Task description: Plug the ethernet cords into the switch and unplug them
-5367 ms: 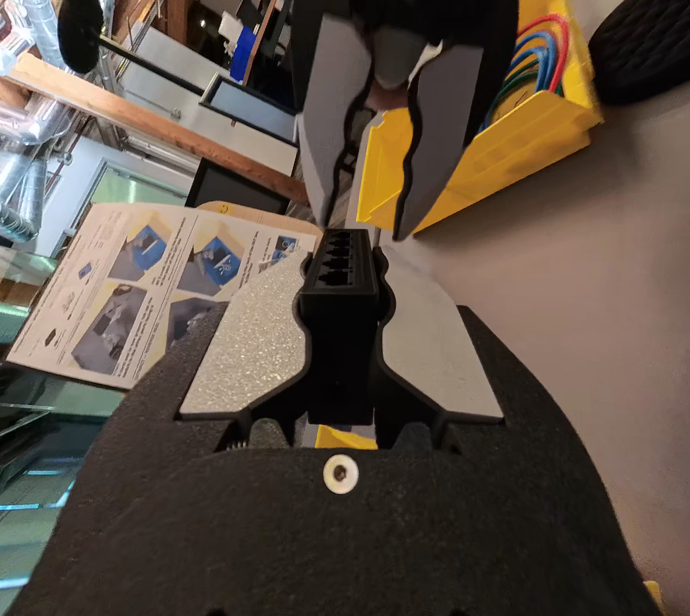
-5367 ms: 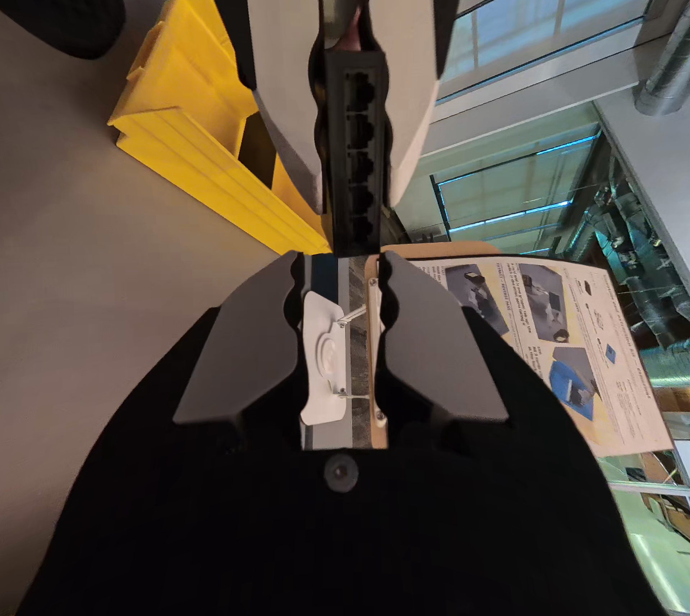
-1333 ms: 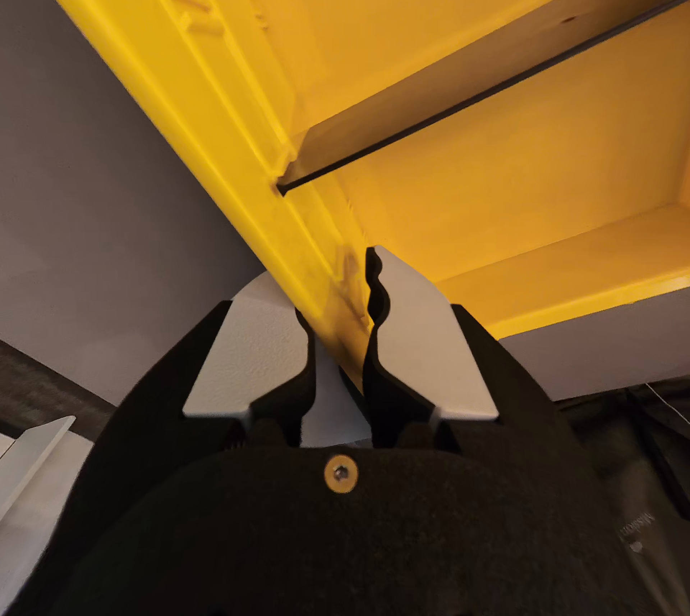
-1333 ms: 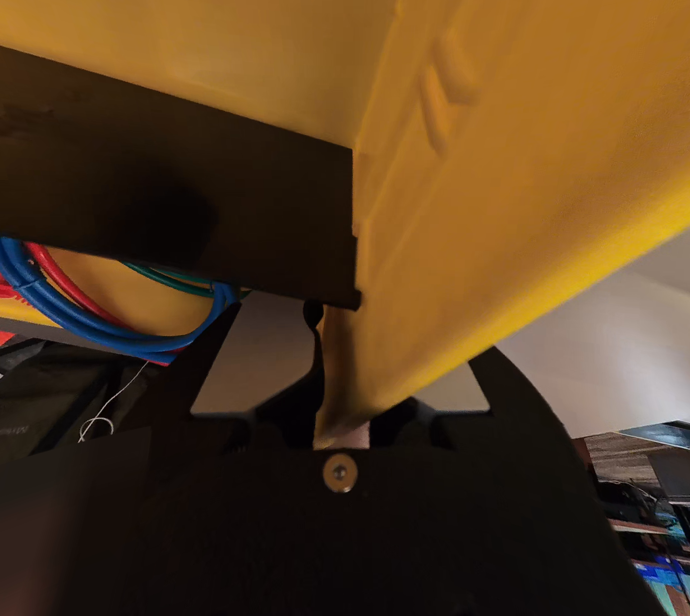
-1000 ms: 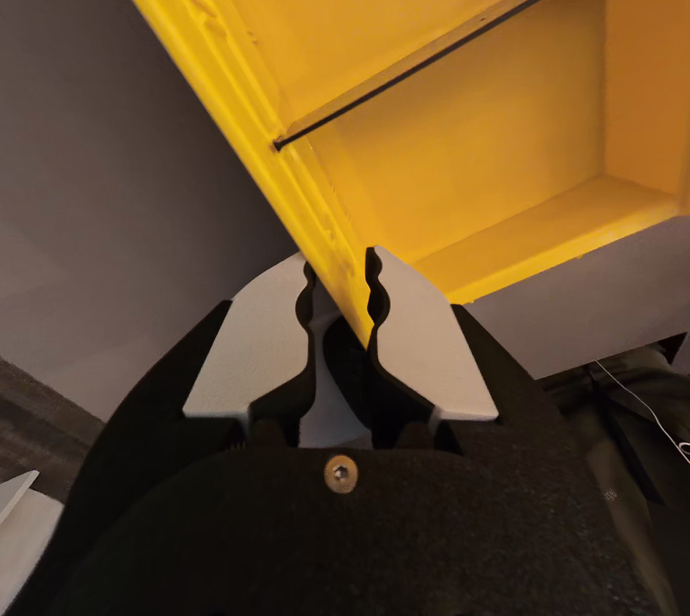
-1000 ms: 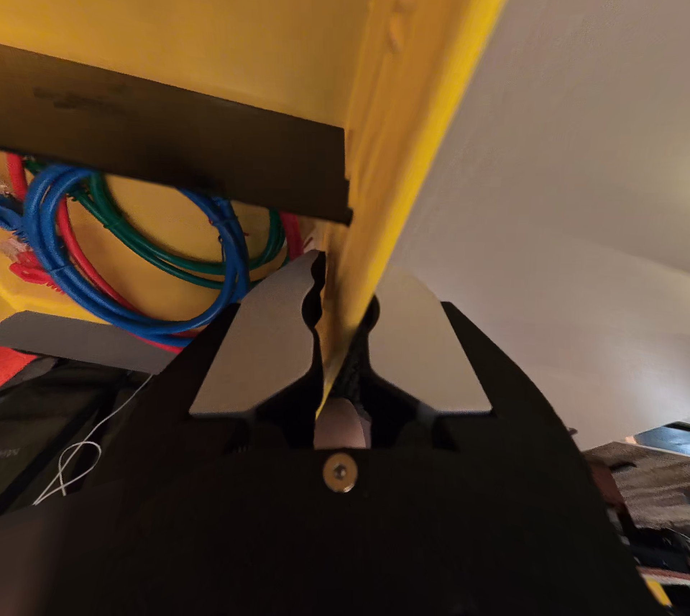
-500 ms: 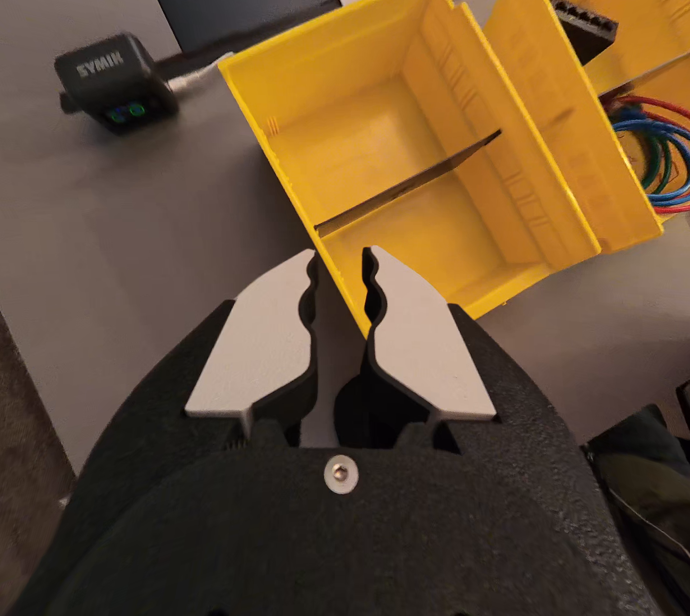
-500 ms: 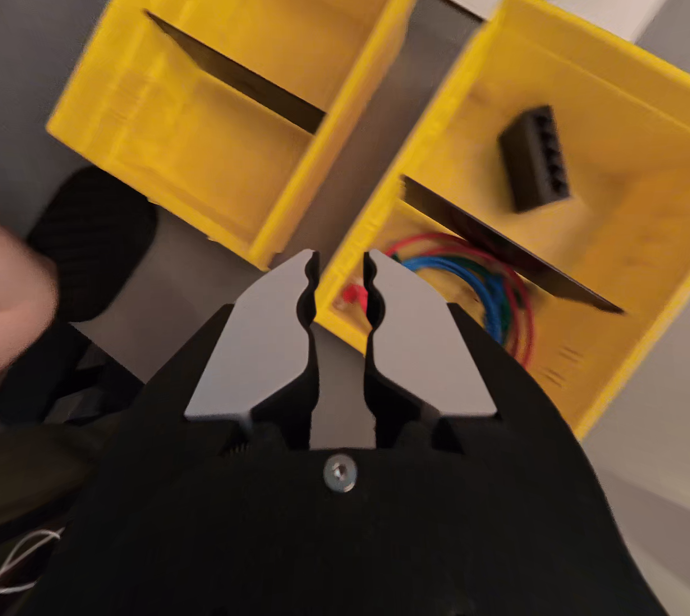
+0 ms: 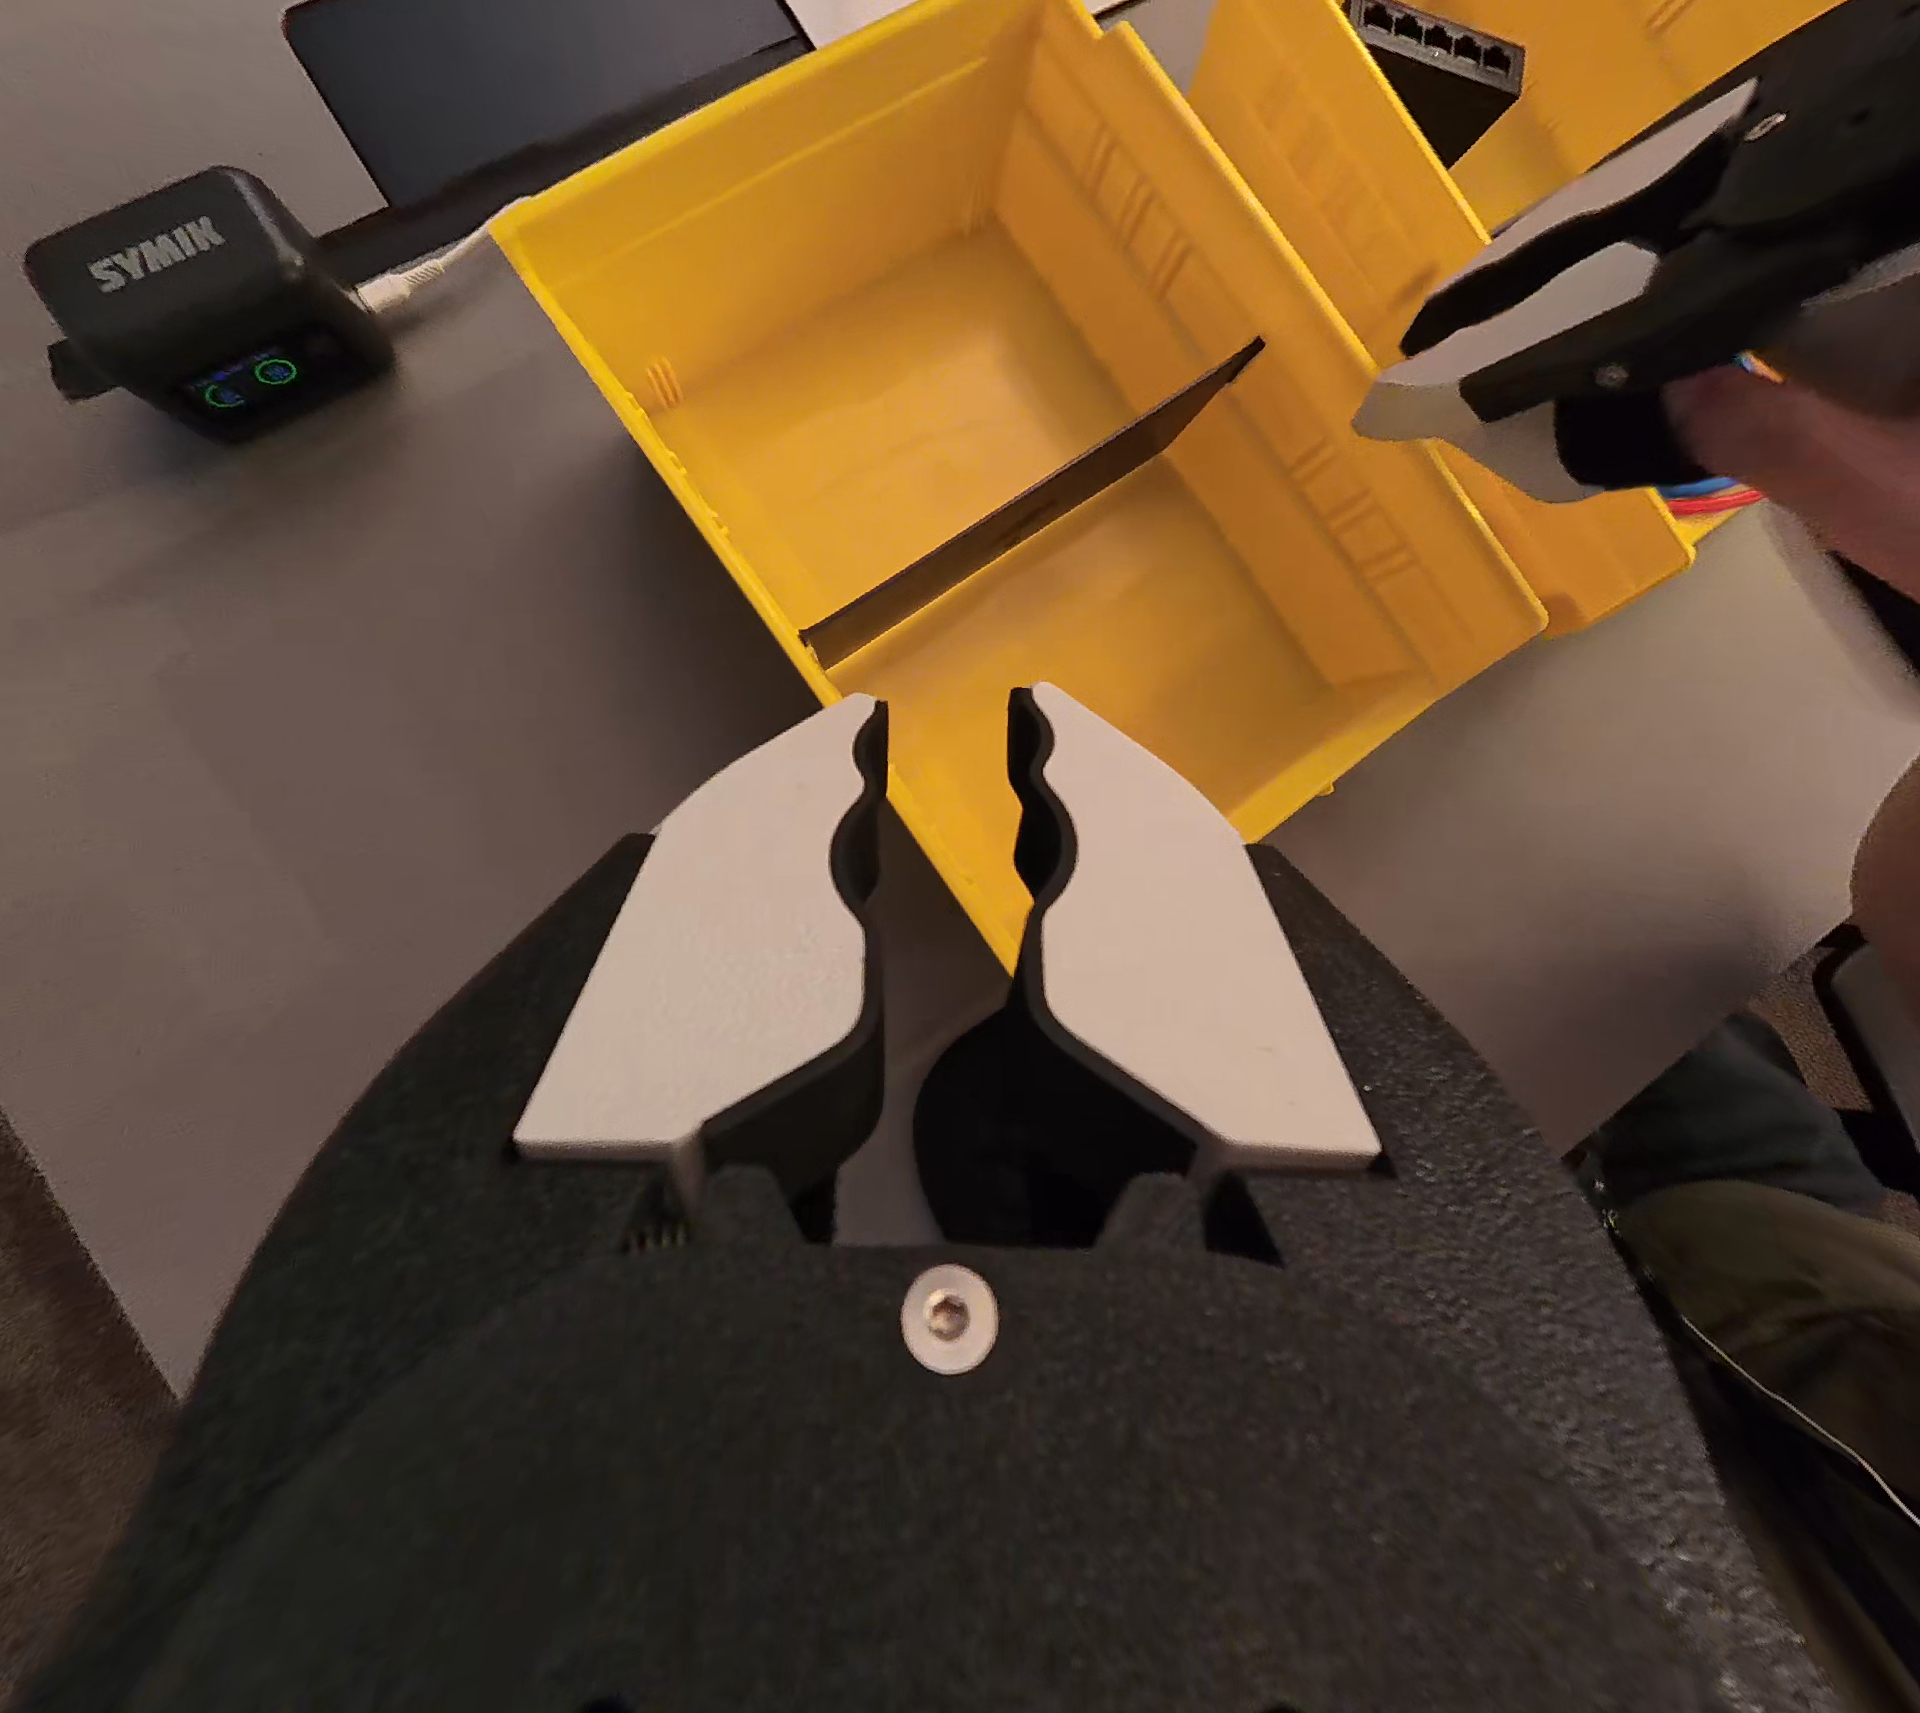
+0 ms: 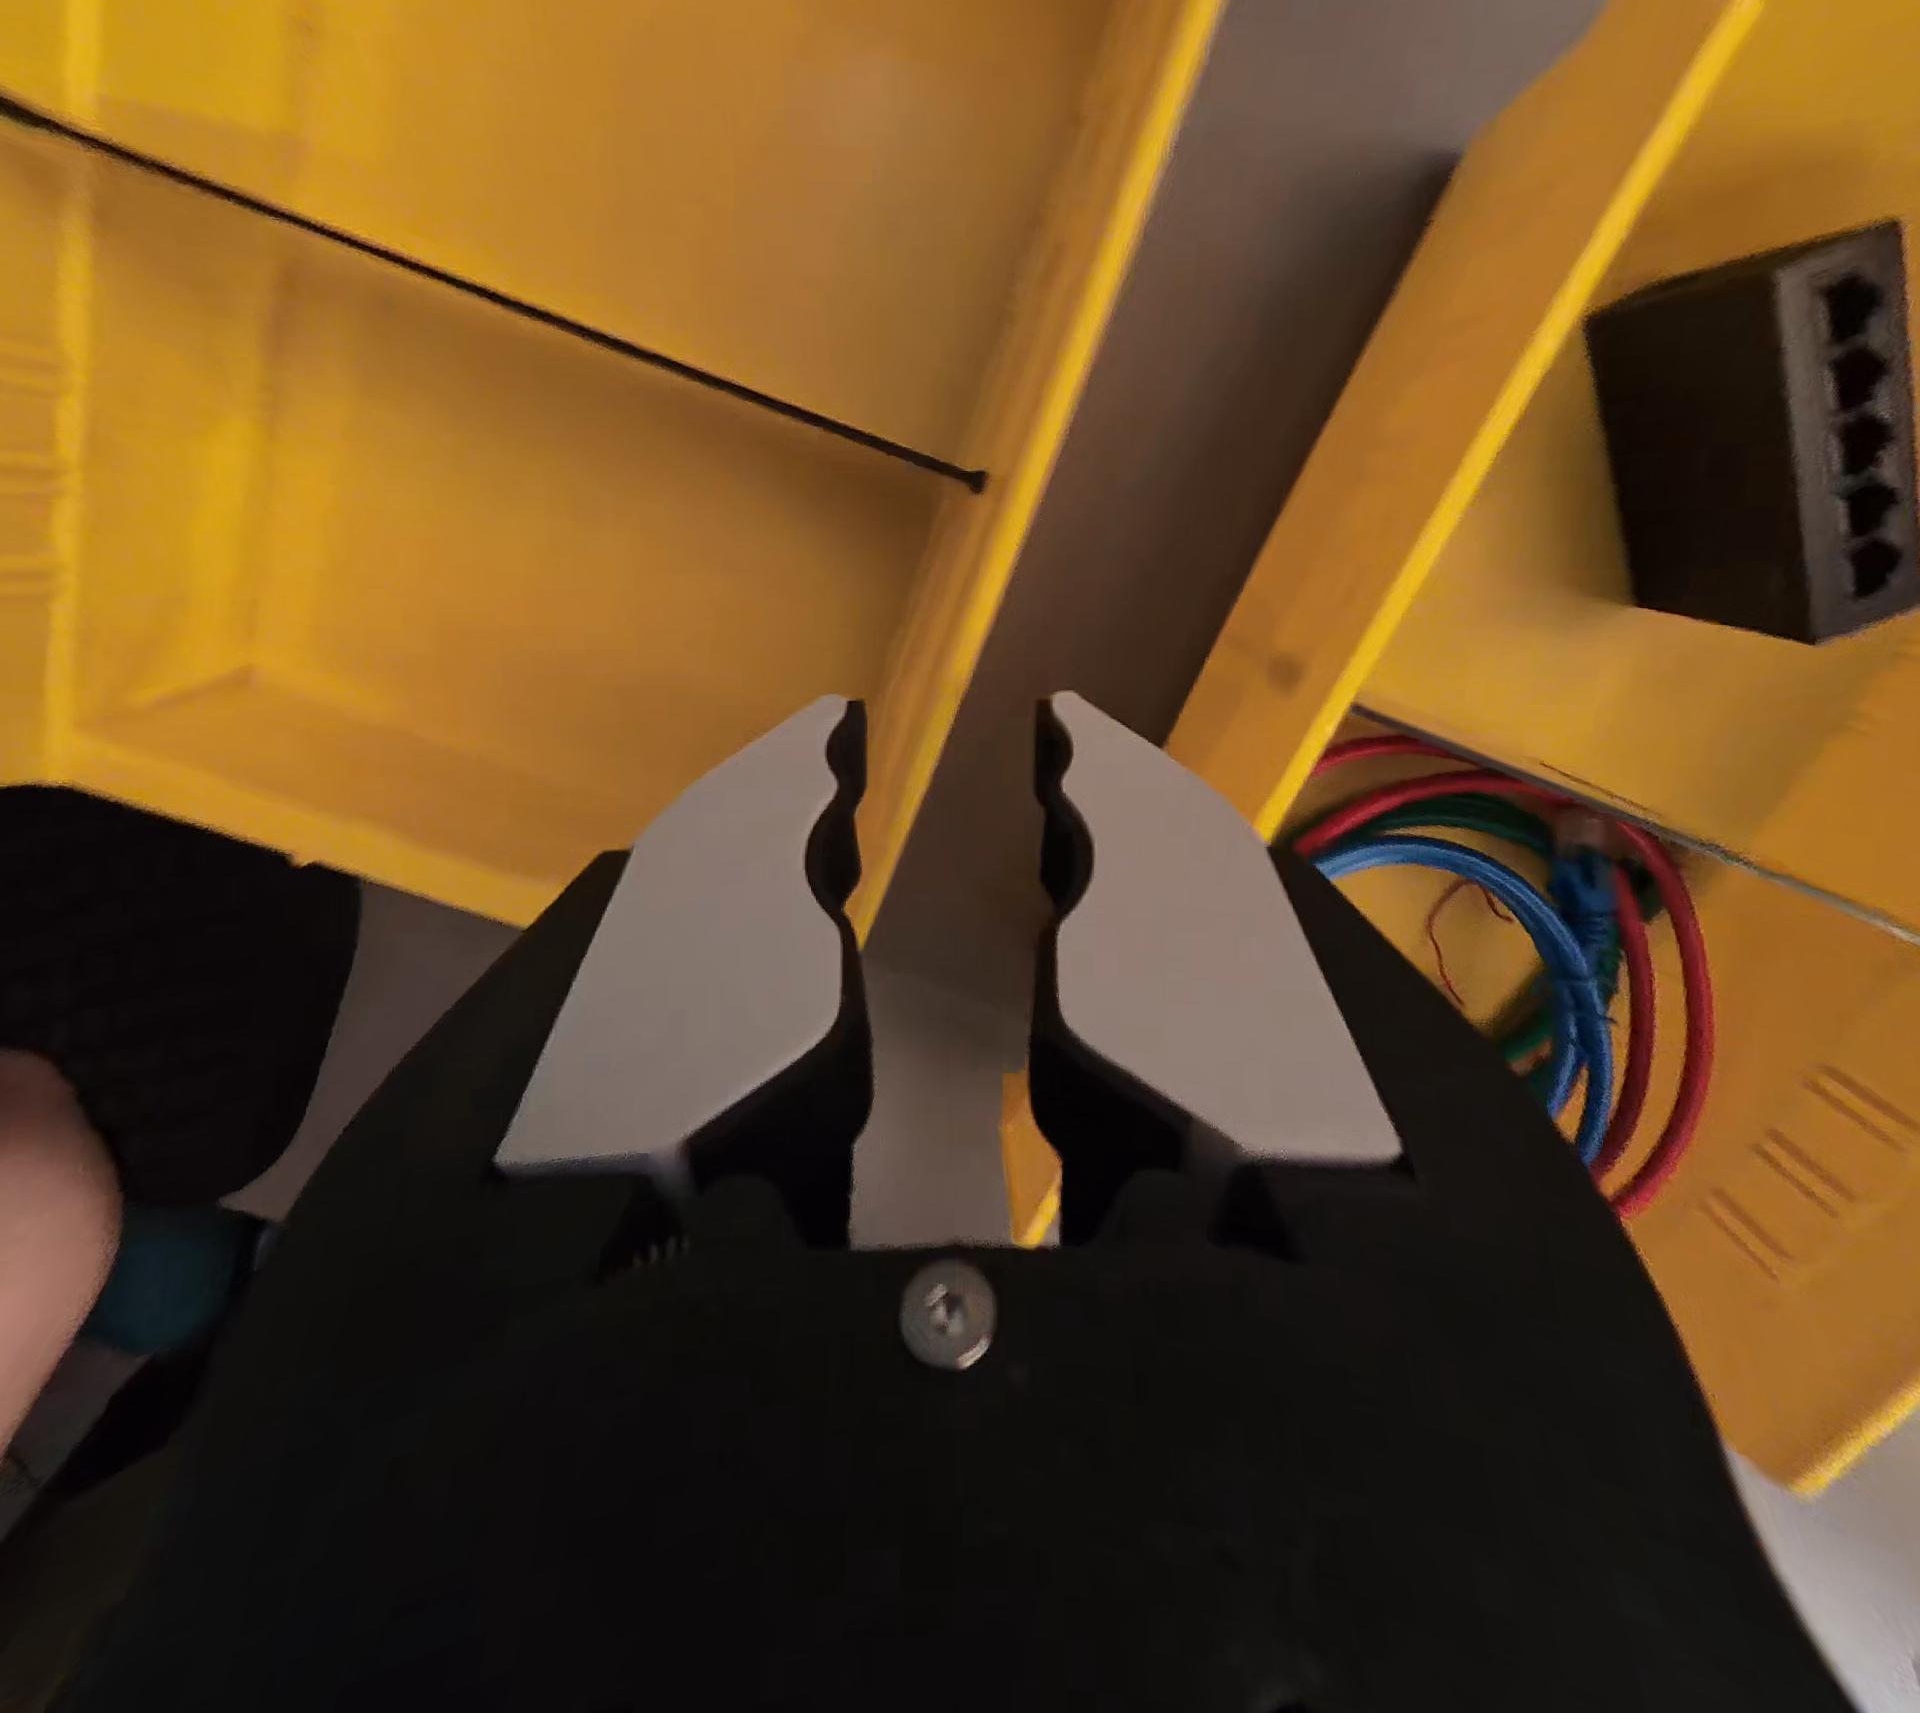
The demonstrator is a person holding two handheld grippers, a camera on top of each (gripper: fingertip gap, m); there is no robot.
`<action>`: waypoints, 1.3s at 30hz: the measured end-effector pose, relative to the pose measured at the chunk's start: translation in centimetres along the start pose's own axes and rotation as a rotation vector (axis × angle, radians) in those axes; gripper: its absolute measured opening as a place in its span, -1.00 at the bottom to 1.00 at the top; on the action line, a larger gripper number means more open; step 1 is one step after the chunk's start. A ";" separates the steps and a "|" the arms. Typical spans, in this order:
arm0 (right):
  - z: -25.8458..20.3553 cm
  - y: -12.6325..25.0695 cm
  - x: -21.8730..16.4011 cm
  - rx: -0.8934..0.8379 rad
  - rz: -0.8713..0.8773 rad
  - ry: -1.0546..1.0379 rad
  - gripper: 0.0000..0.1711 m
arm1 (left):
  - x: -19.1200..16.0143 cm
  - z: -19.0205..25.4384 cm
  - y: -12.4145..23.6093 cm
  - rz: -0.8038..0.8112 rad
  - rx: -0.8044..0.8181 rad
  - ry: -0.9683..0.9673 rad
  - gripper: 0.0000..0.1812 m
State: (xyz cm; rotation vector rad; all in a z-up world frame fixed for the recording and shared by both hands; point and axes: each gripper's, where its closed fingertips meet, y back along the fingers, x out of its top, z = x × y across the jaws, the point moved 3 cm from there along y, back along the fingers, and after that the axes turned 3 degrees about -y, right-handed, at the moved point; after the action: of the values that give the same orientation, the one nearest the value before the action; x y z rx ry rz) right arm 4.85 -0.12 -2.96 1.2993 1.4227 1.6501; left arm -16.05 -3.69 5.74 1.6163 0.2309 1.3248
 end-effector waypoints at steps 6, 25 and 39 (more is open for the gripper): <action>0.8 -2.8 -0.2 -0.045 -0.107 -0.062 -0.60 | -0.1 0.1 0.4 0.014 -0.020 -0.004 -0.76; -0.7 -8.1 -3.3 0.037 -0.420 -0.145 -0.58 | 0.2 1.5 -0.3 -0.006 -0.047 -0.051 -0.78; -2.0 -7.3 -3.5 0.175 -0.488 -0.127 -0.95 | 0.3 2.8 -0.4 -0.019 -0.045 -0.109 -0.79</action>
State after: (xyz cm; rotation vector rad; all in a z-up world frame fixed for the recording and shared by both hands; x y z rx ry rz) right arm 3.07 -2.17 -10.84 1.0167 1.6716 1.1244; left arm -13.49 -4.84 5.89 1.6393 0.1493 1.2148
